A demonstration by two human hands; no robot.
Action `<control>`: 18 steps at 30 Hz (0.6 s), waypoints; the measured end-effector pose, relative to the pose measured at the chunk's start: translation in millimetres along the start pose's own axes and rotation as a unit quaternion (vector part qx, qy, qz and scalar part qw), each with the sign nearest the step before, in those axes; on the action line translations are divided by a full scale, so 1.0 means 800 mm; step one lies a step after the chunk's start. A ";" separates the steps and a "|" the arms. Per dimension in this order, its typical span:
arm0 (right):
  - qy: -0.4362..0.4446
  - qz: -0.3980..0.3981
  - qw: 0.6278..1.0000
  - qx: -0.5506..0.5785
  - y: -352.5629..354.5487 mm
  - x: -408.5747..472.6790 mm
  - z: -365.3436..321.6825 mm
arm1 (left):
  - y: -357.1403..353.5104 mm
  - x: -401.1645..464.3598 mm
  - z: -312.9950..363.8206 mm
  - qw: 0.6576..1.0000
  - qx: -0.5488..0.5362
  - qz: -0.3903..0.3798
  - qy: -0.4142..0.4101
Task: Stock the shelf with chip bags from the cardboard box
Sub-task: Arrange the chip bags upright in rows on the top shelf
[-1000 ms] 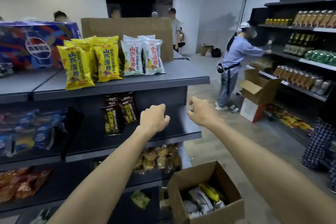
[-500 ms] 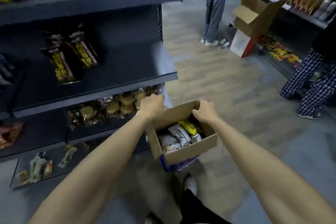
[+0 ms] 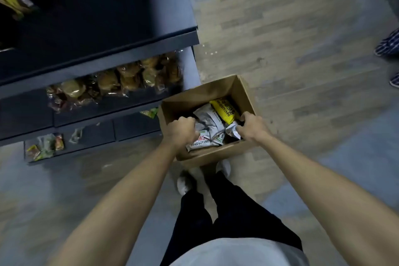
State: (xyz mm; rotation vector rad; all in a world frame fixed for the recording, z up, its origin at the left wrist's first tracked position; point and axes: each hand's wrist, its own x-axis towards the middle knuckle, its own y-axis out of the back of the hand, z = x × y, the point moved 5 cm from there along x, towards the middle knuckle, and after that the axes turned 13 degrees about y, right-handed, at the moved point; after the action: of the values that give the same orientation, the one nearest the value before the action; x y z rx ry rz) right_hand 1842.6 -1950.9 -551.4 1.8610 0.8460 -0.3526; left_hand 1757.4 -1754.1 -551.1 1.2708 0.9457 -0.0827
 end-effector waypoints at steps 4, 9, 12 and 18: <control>-0.017 -0.034 0.999 -0.009 -0.045 0.046 0.018 | -0.042 0.057 0.013 0.999 -0.001 -0.041 -0.011; -0.079 -0.027 0.996 0.024 -0.095 0.113 0.034 | -0.094 0.128 0.030 0.996 0.021 -0.048 -0.078; -0.157 -0.063 0.985 0.023 -0.122 0.137 0.049 | -0.126 0.155 0.035 0.988 0.068 -0.003 -0.141; -0.184 -0.116 0.976 -0.032 -0.165 0.168 0.083 | -0.169 0.205 0.051 0.958 0.150 0.091 -0.228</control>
State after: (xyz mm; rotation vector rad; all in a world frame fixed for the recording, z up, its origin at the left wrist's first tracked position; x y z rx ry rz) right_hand 1855.3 -1925.5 -749.3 1.5726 0.8063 -0.7801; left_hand 1811.6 -1763.6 -760.7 1.5274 0.4244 -0.3717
